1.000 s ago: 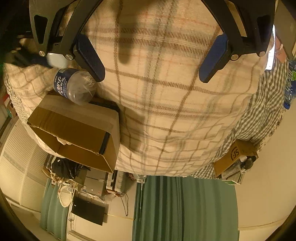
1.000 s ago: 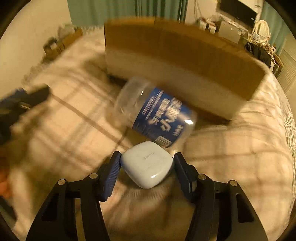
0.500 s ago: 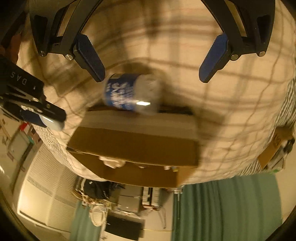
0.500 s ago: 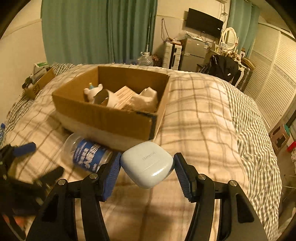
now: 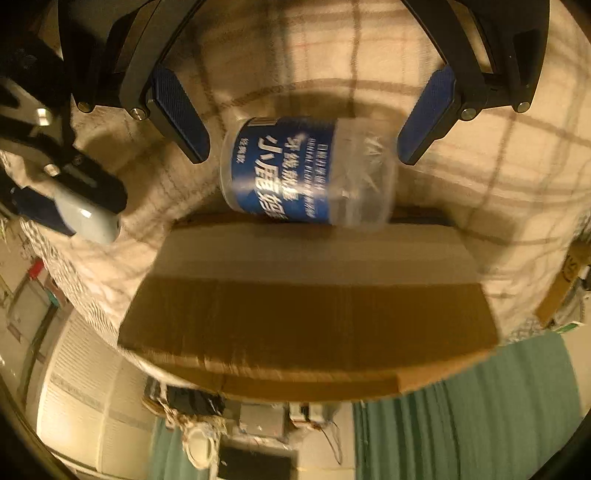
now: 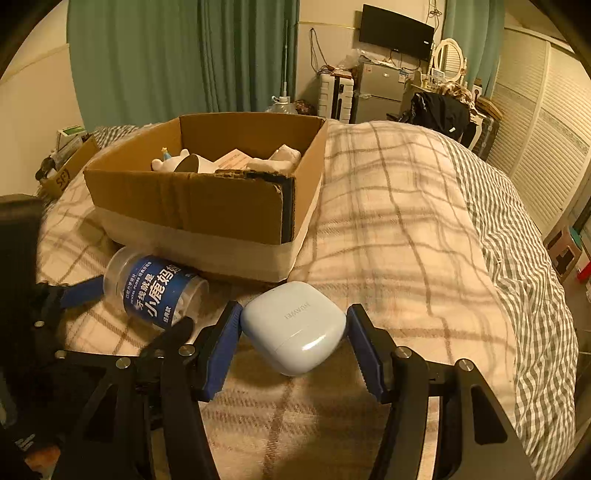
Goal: Organize objects
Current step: 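Grasp the clear water bottle with blue label with the left gripper, then carry bottle and earbud case into the cardboard box while releasing both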
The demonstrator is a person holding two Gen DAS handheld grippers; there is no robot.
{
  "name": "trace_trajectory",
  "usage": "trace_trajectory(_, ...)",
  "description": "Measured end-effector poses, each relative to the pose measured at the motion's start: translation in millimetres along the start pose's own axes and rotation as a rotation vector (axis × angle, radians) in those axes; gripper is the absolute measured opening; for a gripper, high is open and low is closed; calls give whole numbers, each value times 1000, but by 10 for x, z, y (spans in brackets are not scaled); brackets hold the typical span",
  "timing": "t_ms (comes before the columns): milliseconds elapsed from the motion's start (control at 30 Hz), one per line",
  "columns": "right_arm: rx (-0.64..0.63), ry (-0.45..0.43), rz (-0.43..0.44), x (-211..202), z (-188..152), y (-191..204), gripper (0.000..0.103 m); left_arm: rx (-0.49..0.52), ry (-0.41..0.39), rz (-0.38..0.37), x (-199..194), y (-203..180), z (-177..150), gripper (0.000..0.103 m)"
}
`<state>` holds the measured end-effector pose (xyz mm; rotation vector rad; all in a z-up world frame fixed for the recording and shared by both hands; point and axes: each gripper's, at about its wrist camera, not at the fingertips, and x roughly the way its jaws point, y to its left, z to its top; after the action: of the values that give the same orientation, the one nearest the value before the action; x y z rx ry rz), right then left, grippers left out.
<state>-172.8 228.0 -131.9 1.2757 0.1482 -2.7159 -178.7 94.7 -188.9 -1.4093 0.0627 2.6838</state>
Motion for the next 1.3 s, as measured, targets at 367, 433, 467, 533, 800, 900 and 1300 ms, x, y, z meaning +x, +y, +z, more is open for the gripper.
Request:
trace_trajectory(367, 13, 12, -2, 47, -29, -19, 58, -13, -34, -16, 17, 101, -5, 97)
trace_trajectory(433, 13, 11, -3, 36, -34, -17, 58, -4, -44, 0, -59, 98, -35, 97)
trace_trajectory(467, 14, 10, -1, 23, -36, -18, 58, 3, -52, 10, -108, 102, -53, 97)
trace_trajectory(533, 15, 7, 5, 4, -41, -17, 58, 15, -68, 20, -214, 132, -89, 97)
trace_trajectory(800, 0, -15, 32, -174, -24, 50, 58, -33, -127, 42, -662, 330, -116, 95)
trace_trajectory(900, -10, -25, 44, -290, 16, 83, 58, -44, -159, 42, -804, 336, -105, 95)
trace_trajectory(1300, -101, -207, 61, -977, 569, 131, 58, -59, -327, 23, -1453, 593, 429, 94)
